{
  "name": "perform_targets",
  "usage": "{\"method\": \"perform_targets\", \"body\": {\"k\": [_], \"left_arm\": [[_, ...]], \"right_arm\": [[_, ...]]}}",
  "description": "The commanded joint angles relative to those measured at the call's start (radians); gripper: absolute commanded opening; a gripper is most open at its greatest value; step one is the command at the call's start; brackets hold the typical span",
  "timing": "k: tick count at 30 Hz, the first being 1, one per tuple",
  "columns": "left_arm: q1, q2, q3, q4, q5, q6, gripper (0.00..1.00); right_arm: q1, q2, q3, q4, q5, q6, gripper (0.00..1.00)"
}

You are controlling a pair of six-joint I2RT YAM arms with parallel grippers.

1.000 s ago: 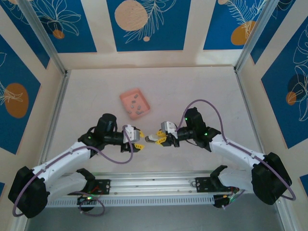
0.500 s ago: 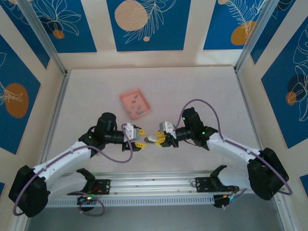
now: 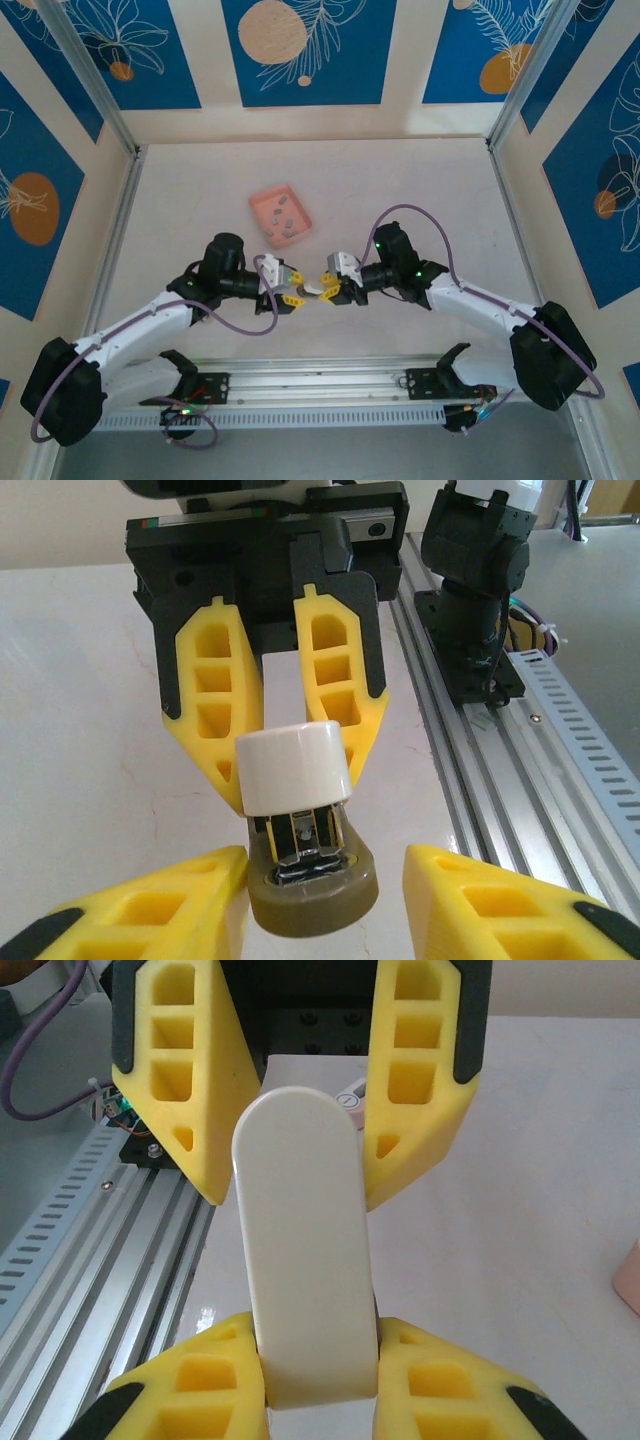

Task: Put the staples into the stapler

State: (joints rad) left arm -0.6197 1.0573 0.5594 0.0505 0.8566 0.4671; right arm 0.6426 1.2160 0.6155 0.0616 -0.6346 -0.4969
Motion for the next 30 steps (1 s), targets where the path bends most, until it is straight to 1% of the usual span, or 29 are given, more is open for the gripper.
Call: {"method": "perform_targets", "body": {"k": [1, 3, 6, 9, 11, 14, 15, 16, 18, 19, 20, 23, 25, 27, 30], "left_arm": [[-0.013, 0.003, 0.023, 0.021, 0.039, -0.012, 0.4], [-0.013, 0.007, 0.026, 0.016, 0.041, -0.011, 0.38], [-0.014, 0.014, 0.03, 0.007, 0.041, -0.007, 0.31], [-0.015, 0.016, 0.033, 0.004, 0.043, -0.006, 0.3], [-0.015, 0.017, 0.034, -0.006, 0.041, -0.001, 0.25], [-0.014, 0.015, 0.04, -0.029, 0.031, 0.019, 0.14], [-0.017, 0.014, 0.041, -0.039, 0.018, 0.026, 0.11], [-0.017, 0.009, 0.044, -0.045, -0.007, 0.034, 0.09], [-0.024, -0.002, 0.046, -0.072, -0.067, 0.069, 0.07], [-0.03, -0.008, 0.047, -0.088, -0.101, 0.093, 0.07], [-0.032, -0.012, 0.047, -0.096, -0.128, 0.105, 0.07], [-0.041, -0.023, 0.052, -0.118, -0.18, 0.147, 0.06], [-0.047, -0.028, 0.051, -0.124, -0.206, 0.163, 0.06], [-0.054, -0.029, 0.05, -0.129, -0.223, 0.172, 0.05], [-0.066, -0.028, 0.048, -0.136, -0.241, 0.18, 0.06]], "right_arm": [[0.009, 0.005, 0.036, -0.001, -0.005, -0.011, 0.13], [0.011, 0.005, 0.038, -0.001, -0.004, -0.01, 0.13], [0.011, 0.006, 0.039, 0.001, -0.004, -0.011, 0.13], [0.012, 0.007, 0.039, 0.0, -0.002, -0.011, 0.13], [0.012, 0.007, 0.038, 0.004, 0.001, -0.009, 0.13], [0.012, 0.005, 0.034, 0.014, 0.004, 0.001, 0.14], [0.012, 0.003, 0.033, 0.02, 0.016, 0.017, 0.21], [0.012, -0.002, 0.033, 0.028, 0.033, 0.054, 0.38], [0.012, -0.01, 0.042, 0.038, 0.076, 0.162, 0.64], [0.013, -0.013, 0.044, 0.055, 0.101, 0.245, 0.73], [0.014, -0.013, 0.044, 0.074, 0.119, 0.32, 0.79], [0.03, 0.002, 0.06, 0.084, 0.191, 0.529, 0.9], [0.05, 0.018, 0.078, 0.068, 0.211, 0.624, 0.93], [0.074, 0.034, 0.088, 0.059, 0.24, 0.669, 0.94], [0.098, 0.056, 0.098, 0.037, 0.267, 0.673, 0.94]]}}
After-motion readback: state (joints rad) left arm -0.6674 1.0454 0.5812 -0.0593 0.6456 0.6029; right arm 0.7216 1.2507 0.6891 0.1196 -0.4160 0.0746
